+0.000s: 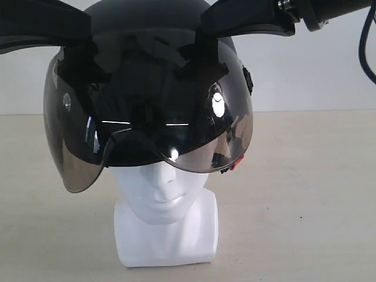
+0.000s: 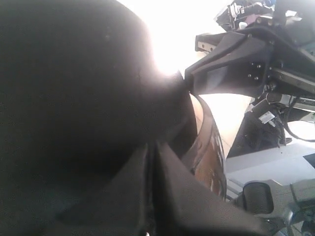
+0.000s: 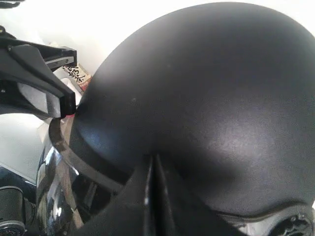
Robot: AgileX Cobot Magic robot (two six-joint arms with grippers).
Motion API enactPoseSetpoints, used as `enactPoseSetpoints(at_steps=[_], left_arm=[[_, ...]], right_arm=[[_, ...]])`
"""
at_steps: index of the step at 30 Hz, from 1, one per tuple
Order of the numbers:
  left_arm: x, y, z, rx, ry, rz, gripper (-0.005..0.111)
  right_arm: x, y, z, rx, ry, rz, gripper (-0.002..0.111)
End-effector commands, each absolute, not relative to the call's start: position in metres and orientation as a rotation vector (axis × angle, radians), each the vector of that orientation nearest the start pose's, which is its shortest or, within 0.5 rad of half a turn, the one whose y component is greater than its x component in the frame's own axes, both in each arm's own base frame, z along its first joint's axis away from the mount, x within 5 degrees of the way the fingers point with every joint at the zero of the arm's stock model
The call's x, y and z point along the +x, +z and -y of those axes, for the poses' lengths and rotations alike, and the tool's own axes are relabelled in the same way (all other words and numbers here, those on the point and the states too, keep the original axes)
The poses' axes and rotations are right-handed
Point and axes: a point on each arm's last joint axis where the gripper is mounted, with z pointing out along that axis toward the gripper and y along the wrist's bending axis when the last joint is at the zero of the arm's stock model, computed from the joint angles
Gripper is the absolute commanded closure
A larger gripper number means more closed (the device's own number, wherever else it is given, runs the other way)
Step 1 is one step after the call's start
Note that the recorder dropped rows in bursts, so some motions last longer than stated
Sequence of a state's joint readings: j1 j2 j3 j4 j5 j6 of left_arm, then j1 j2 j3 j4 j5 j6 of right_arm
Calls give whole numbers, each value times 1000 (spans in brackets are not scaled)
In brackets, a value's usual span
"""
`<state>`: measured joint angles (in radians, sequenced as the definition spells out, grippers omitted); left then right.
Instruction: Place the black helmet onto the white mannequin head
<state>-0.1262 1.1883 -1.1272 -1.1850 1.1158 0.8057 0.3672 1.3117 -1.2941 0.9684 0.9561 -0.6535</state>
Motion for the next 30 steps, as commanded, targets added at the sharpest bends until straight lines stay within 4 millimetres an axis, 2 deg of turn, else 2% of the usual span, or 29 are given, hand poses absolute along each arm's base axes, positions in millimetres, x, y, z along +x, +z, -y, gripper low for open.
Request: enactPoseSetpoints(at_steps=[1, 9, 14, 17, 30], left_arm=[[206, 386, 103, 730, -1106, -2060, 102], [212, 387, 101, 678, -1044, -2046, 102], [215, 384, 101, 673, -1047, -2056, 102], [216, 384, 101, 669, -1045, -2057, 102], [217, 384, 101, 661, -1042, -2056, 102]], right_arm=[[229, 385, -155, -866, 1013, -2144, 108], [229, 383, -155, -864, 1013, -2157, 108], [228, 353, -154, -826, 1026, -2245, 108], [228, 344, -153, -798, 1023, -2263, 108], [216, 351, -151, -830, 1056, -2244, 108]])
